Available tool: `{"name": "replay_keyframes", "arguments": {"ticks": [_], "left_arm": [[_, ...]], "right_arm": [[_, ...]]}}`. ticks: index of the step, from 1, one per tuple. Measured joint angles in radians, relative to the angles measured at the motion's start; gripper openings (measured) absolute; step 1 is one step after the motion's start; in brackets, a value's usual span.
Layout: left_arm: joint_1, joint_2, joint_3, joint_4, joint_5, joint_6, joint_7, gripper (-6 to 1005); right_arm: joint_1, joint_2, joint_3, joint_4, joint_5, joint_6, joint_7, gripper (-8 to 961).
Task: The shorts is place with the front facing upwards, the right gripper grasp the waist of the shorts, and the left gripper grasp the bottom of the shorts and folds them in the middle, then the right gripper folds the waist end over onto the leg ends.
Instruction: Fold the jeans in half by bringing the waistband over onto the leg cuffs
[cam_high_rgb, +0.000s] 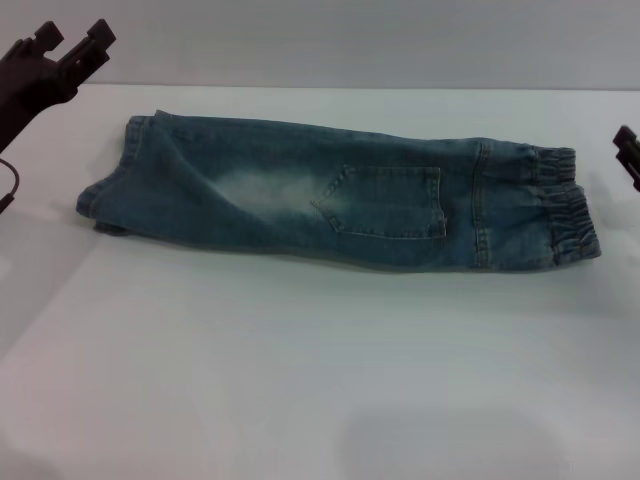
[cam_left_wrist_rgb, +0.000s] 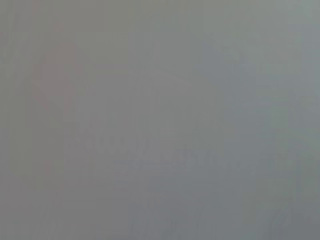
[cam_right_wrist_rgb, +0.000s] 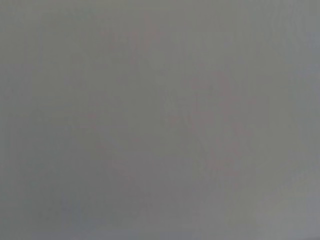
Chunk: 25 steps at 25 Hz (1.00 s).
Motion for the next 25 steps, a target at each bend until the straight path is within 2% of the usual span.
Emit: {"name": "replay_keyframes", "arguments": {"ticks": [4,7,10,14,25], "left_arm": [[0.003,0.0,-0.006,-0.045,-0.009,0.023,0.064,843],[0.003,0.0,-0.008,-0.085,-0.03,0.049,0.121,843],[0.001,0.0,-0.008,-0.1,-0.035,0.056,0.136,843],[0.001,-0.001,-0.008,-0.111,-0.039,0.058,0.139,843],[0.008,-0.003,-0.009,-0.119,-0.043,0.059,0.152,843]], "right_arm": [[0.025,-0.001,-0.013,-0.008,-0.003,-0.06,-0.001,482],[0.07,0.0,-0.056,0.012,-0.027,-0.07,-0.003,482],[0.122,0.002,-0.112,0.075,-0.036,-0.057,-0.038,482],[0.171,0.005,-0.119,0.156,-0.036,0.007,-0.136,482],[0.172,0.006,-0.098,0.165,-0.026,0.167,-0.175,482]]}}
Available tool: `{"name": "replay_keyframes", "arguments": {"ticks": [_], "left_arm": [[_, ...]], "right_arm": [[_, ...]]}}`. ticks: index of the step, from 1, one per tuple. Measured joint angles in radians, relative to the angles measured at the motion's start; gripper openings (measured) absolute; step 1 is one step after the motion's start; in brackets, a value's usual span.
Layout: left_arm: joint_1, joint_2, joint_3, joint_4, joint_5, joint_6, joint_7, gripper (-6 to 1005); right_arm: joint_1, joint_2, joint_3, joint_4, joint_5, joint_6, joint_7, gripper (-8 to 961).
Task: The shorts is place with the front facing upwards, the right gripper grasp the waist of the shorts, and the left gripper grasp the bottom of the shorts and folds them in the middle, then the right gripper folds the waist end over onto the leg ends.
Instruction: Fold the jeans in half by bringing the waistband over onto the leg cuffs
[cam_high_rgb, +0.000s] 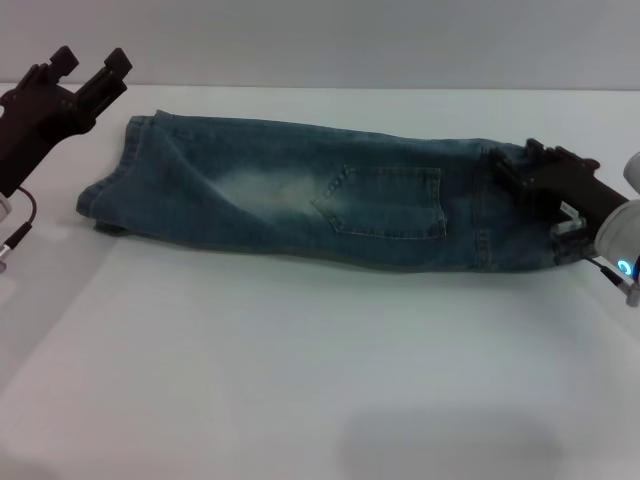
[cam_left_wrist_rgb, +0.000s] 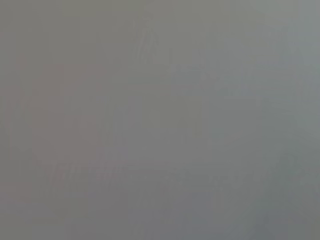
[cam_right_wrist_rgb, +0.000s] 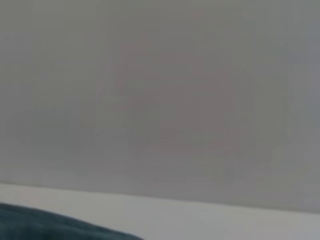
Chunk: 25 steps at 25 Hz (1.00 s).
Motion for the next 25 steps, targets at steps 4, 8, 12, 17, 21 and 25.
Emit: {"name": "replay_keyframes", "arguments": {"ticks": [4,8,12,17,21,25], "left_arm": [[0.0,0.0,0.0,-0.004,-0.009,0.0,0.004,843],[0.0,-0.001,0.0,-0.006,-0.011,0.002,0.009,843],[0.005,-0.001,0.0,-0.008,-0.013,0.026,0.011,843],[0.014,-0.001,0.0,-0.008,-0.015,0.043,0.013,843],[0.023,-0.001,0.0,-0.012,-0.026,0.051,0.029,843],[0.028,0.0,0.0,-0.032,-0.045,0.064,0.044,843]], "right_arm": [[-0.01,0.0,0.002,-0.001,0.001,0.053,-0.003,483],[-0.035,-0.002,0.019,-0.017,0.002,0.043,0.0,483],[-0.071,-0.009,0.027,-0.059,-0.015,-0.033,0.07,482],[-0.135,-0.01,0.005,-0.164,-0.056,-0.158,0.211,482],[-0.188,-0.014,-0.088,-0.354,-0.14,-0.275,0.468,482],[-0.185,-0.033,-0.169,-0.573,-0.402,-0.328,0.896,481]]}}
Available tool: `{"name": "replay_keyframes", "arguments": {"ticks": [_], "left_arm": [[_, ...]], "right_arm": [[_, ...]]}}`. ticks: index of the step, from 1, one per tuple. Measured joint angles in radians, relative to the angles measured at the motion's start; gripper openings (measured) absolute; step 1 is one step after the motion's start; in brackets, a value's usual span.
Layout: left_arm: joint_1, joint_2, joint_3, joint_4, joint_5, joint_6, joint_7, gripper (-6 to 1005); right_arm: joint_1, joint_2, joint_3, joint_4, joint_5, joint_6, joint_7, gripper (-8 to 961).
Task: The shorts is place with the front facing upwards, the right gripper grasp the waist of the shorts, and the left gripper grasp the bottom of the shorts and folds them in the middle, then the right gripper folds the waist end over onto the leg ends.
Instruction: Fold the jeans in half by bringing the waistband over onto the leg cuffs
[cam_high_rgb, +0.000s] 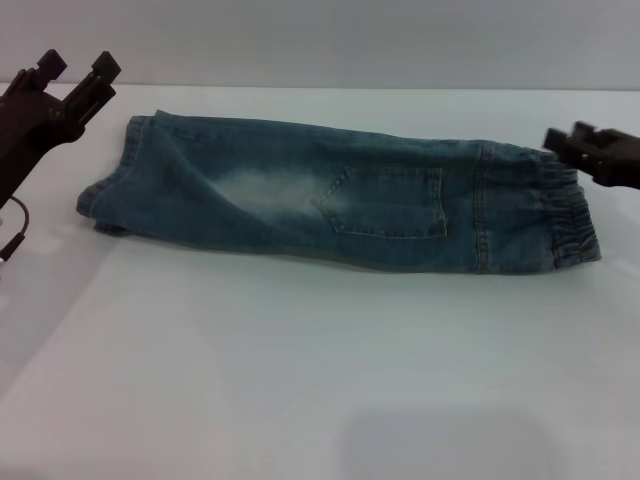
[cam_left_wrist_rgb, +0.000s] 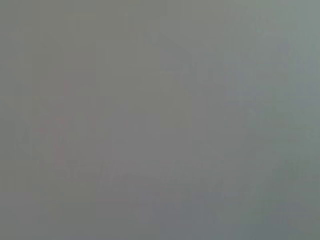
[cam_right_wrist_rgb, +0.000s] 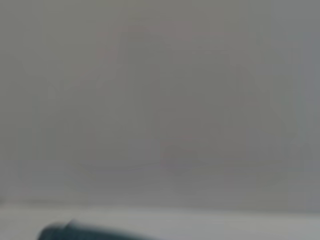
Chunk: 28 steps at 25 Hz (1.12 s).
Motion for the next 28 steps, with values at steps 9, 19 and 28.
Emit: {"name": "replay_keyframes", "arguments": {"ticks": [9,19,28], "left_arm": [[0.005,-0.001,0.0,-0.025,-0.011,0.016,0.054,843],[0.011,-0.001,0.0,-0.032,-0.026,0.05,0.061,843],[0.011,0.0,0.001,-0.042,-0.032,0.05,0.074,843]], "right_arm": [[0.133,-0.039,-0.048,-0.367,-0.552,-0.205,0.562,482],[0.305,-0.08,-0.059,-0.388,-0.978,-0.337,0.737,483],[0.299,-0.027,-0.158,-0.288,-1.031,-0.221,0.752,482]]}}
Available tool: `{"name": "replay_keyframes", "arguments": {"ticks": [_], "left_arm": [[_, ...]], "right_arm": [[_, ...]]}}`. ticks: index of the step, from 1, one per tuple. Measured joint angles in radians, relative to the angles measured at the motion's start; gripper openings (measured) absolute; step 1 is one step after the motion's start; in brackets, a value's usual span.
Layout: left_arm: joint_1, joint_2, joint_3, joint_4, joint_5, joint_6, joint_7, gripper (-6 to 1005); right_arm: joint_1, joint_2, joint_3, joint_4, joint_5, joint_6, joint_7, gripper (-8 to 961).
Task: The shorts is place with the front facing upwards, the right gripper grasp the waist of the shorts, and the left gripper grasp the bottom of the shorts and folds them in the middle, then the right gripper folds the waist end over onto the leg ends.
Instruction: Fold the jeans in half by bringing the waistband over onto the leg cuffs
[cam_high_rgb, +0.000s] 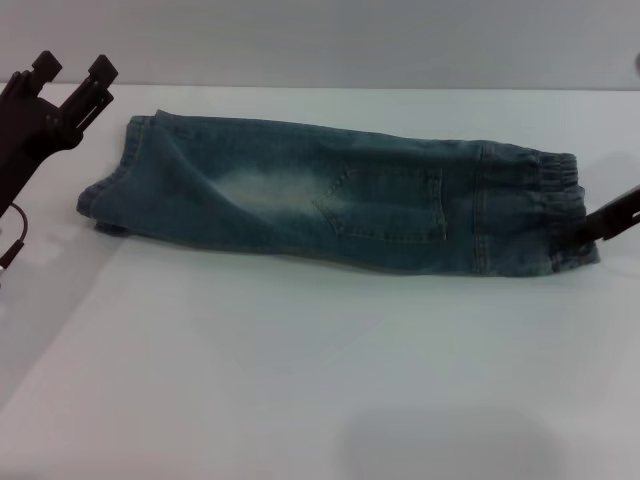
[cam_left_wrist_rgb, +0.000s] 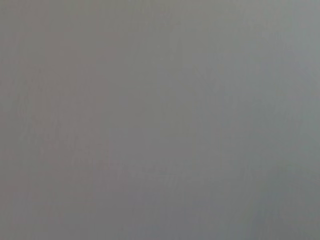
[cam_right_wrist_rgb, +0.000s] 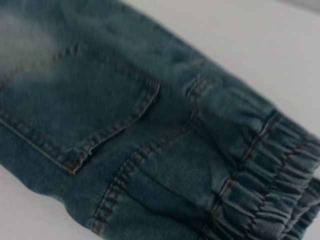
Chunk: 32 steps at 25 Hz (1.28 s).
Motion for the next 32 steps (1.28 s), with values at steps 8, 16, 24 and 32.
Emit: {"name": "replay_keyframes", "arguments": {"ticks": [8,16,24,32], "left_arm": [[-0.006,0.002,0.0,0.003,0.0,0.0,0.001,843],[0.0,0.0,0.002,0.001,0.0,-0.005,0.004,843],[0.002,-0.001,0.004,-0.011,0.0,-0.005,0.012,843],[0.002,-0.001,0.0,-0.015,0.0,-0.006,0.016,843]], "right_arm": [[-0.007,0.032,-0.007,0.011,-0.025,0.046,0.001,482],[-0.009,0.042,-0.008,0.007,-0.005,0.057,0.001,481],[-0.016,0.044,-0.008,-0.002,0.046,0.057,-0.009,481],[-0.024,0.045,-0.008,-0.002,0.072,0.058,-0.019,482]]}}
